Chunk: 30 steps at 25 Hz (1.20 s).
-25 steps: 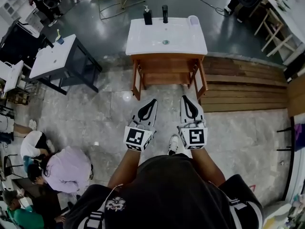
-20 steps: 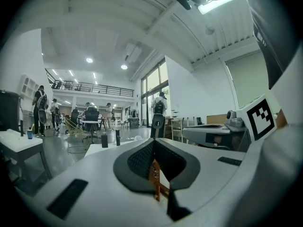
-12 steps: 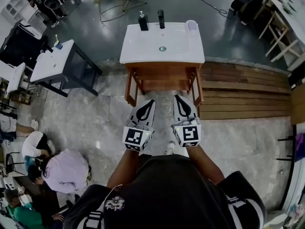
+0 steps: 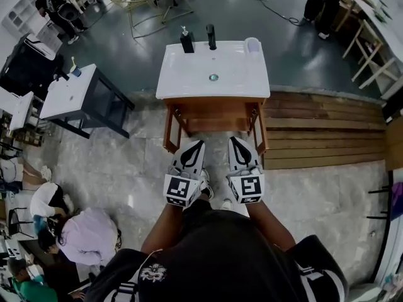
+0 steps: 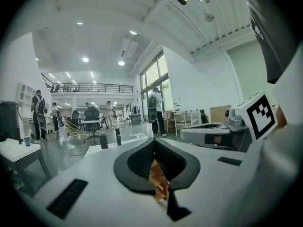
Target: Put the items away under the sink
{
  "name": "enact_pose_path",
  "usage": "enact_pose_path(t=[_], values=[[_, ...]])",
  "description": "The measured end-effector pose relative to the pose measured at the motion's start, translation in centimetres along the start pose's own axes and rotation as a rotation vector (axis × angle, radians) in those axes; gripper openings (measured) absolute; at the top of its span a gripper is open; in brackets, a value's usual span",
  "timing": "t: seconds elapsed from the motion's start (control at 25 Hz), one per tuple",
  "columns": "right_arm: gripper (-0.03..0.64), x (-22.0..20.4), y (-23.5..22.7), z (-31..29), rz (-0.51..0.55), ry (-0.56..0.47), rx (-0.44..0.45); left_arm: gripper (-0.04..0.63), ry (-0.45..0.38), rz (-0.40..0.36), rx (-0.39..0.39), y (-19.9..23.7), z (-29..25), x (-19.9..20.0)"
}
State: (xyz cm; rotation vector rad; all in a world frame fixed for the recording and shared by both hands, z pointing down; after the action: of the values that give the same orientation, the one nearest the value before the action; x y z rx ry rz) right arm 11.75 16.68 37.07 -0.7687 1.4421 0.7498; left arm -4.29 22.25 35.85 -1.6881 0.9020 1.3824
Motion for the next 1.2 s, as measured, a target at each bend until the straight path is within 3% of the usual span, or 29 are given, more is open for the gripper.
enact_pose_path(t=[0.4, 0.84, 1.2], values=[[0.025, 1.0, -0.5, -7.0, 0.048, -0.002, -0.014, 0.008, -0.06, -0.011, -0.012, 7.0, -4.3, 1.4], [0.026, 1.7, 0.7, -15.8, 0.069, 0.017, -0.004, 0.007, -0.045, 0.032, -0.011, 15.2, -7.6, -0.1], [0.026, 2.2, 1.9, -22.0, 0.11, 0.039, -0.016, 0.008, -0.082, 0.07, -0.015, 22.2, -10.3, -0.7]])
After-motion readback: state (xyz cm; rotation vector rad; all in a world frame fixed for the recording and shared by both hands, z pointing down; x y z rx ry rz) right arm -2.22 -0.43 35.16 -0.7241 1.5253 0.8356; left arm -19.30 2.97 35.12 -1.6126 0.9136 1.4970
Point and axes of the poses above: the fingertips, and each gripper's own axes: z backward along the fingers, y to its left, x out of its top, the point moved 8 cm from there along z, backward along the fingers, and after that the axes turned 8 degrees about -x, right-handed, at the moved point
